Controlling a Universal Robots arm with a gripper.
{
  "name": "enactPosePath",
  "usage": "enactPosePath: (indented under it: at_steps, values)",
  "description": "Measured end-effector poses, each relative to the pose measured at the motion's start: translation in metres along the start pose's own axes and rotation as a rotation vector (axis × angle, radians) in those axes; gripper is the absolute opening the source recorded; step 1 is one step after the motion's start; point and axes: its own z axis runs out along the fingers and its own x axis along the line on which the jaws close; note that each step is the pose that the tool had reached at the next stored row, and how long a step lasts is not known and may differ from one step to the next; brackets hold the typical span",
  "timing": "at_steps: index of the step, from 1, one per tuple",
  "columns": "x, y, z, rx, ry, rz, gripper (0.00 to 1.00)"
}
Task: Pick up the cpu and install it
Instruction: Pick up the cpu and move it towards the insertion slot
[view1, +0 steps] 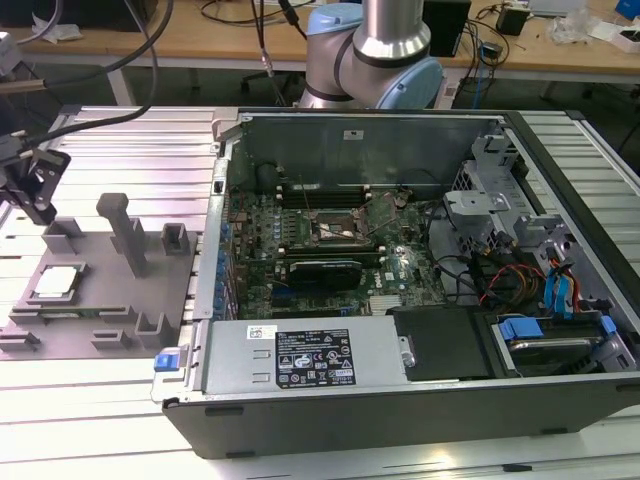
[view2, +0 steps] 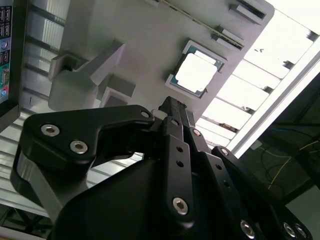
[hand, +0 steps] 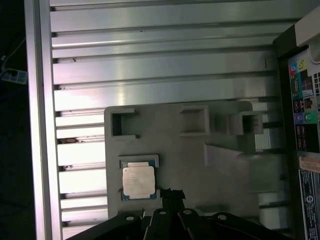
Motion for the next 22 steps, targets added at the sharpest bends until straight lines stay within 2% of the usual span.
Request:
enactPosePath:
  at_steps: [8, 22]
  values:
    - [0.0057, -0.0008, 0.0082, -0.0001, -0.0006, 0.0, 0.11]
    - [0.015, -0.0018, 0.0146, 0.0, -0.0004, 0.0, 0.11]
